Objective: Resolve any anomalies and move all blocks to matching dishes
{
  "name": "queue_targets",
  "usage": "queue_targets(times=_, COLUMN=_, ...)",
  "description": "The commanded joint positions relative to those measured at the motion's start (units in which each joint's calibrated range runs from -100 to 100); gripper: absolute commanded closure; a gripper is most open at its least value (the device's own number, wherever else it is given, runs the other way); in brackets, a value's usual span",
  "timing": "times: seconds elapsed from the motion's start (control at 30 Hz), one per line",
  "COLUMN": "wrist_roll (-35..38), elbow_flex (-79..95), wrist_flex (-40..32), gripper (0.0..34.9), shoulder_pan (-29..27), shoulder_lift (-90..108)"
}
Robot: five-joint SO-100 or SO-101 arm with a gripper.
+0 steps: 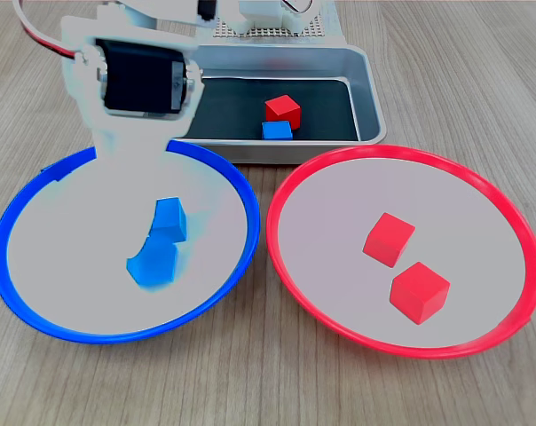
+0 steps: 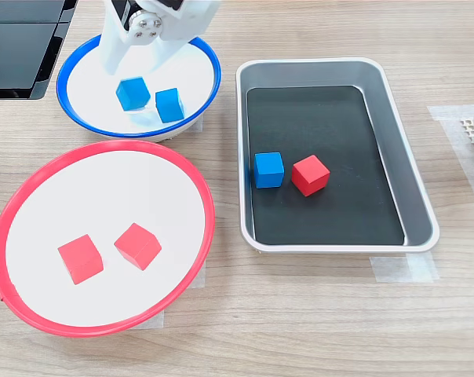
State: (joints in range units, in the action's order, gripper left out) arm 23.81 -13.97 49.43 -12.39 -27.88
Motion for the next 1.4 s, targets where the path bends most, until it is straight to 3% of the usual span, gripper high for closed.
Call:
queue_targets(times=0.0, wrist_roll=0.05, elbow_flex=-2.37, wrist_flex=1.05, gripper=20.0, shoulder_pan=-0.55, shoulder_lift=1.40)
queue_targets(times=0.13, wrist_roll=0.20, elbow_flex=-2.82, wrist_flex=8.06, gripper=23.5, shoulder_pan=-0.74, shoulder_lift=5.57)
queue_targets(times=0.33, wrist_roll=3.66, elbow_flex=6.01, wrist_flex=22.51, gripper=25.3, shoulder_pan=0.58, shoulder_lift=19.05)
queue_targets(times=0.47, wrist_roll=6.79, elbow_flex=12.75, wrist_flex=27.05, gripper=25.9, shoulder_pan=3.68, shoulder_lift=27.15)
queue_targets(times=0.57, wrist_roll=11.09, elbow_flex=22.03, wrist_flex=23.66, gripper=25.9, shoulder_pan=8.11, shoulder_lift=31.67)
queue_targets(times=0.83, wrist_roll=18.32, elbow_flex=35.96, wrist_flex=15.00, gripper=25.1, shoulder_pan=13.00, shoulder_lift=34.06)
queue_targets(times=0.97, wrist_roll=20.56, elbow_flex=41.24, wrist_flex=11.20, gripper=22.5, shoulder_pan=13.85, shoulder_lift=34.40)
queue_targets(times=1.37, wrist_roll=22.12, elbow_flex=44.61, wrist_flex=8.47, gripper=19.2, shoulder_pan=14.98, shoulder_lift=32.10)
